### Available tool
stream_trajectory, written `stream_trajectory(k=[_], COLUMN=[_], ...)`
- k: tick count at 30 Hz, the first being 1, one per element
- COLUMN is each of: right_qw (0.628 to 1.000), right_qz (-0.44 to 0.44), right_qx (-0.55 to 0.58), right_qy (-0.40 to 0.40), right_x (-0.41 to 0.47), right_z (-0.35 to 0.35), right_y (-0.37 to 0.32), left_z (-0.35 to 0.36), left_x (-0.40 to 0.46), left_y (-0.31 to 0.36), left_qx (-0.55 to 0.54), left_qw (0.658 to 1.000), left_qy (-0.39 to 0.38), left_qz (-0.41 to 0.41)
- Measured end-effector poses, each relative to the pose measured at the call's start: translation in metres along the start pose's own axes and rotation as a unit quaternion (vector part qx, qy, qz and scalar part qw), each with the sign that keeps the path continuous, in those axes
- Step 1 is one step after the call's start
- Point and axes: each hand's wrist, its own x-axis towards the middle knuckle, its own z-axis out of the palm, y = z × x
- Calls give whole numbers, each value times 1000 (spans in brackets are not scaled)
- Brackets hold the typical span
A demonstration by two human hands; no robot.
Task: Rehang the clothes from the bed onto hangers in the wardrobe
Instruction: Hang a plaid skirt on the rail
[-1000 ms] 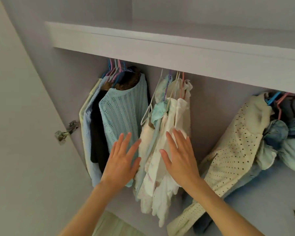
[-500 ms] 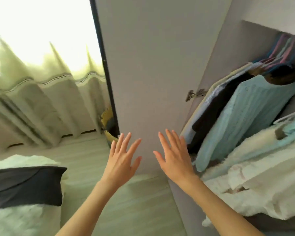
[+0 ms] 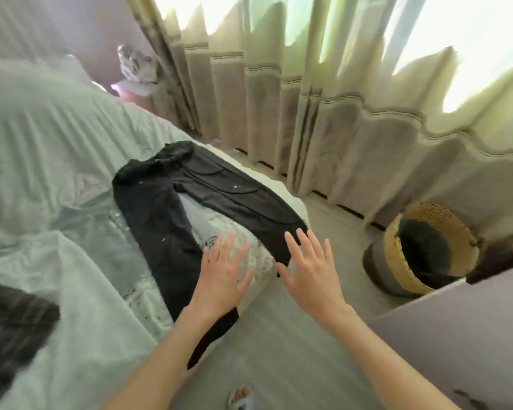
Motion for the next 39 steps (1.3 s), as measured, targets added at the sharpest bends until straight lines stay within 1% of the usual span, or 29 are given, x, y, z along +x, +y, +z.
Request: stream_trajectory(k=[3, 5, 8, 11, 15, 18, 22, 28, 31, 34, 36, 39], right_qw=[998, 991, 979, 966, 941, 923, 898, 854, 831, 816, 808, 808], right_qz=[-63, -118, -189, -242, -304, -347, -401, -470, -491, -499, -506, -510], right_qx=[4, 20, 33, 48, 67, 71, 49, 38, 27, 16, 11, 4], right_qy=[-21, -54, -62, -75, -132, -148, -173, -223, -260, -291, -300, -293], right_x=[29, 47, 72, 91, 114, 139, 174, 190, 185, 177, 175, 177], right_z=[25, 39, 56, 73, 97, 109, 116, 145, 165, 187, 203, 235], right_y=[-54, -89, -137, -176, -216, -246, -287, -353, -390, -432, -463, -520], left_z=[-1, -8, -22, -25, -16, -15, -21, -17, -20, -19, -12, 7], left_x=[-15, -31, -55, -80, -99, -100, -103, -138, -164, -190, -205, -232], left_y=[-61, -97, -142, -172, -204, -227, -249, -278, -314, -360, -388, -435], left_qx=[3, -2, -13, -27, -42, -51, -74, -104, -100, -74, -68, -81], left_qw=[995, 987, 973, 954, 926, 904, 877, 822, 803, 802, 805, 807], left_qy=[9, 28, 52, 48, 42, 58, 93, 74, 70, 97, 98, 71], left_qz=[-94, -156, -226, -293, -372, -421, -466, -555, -583, -585, -580, -581])
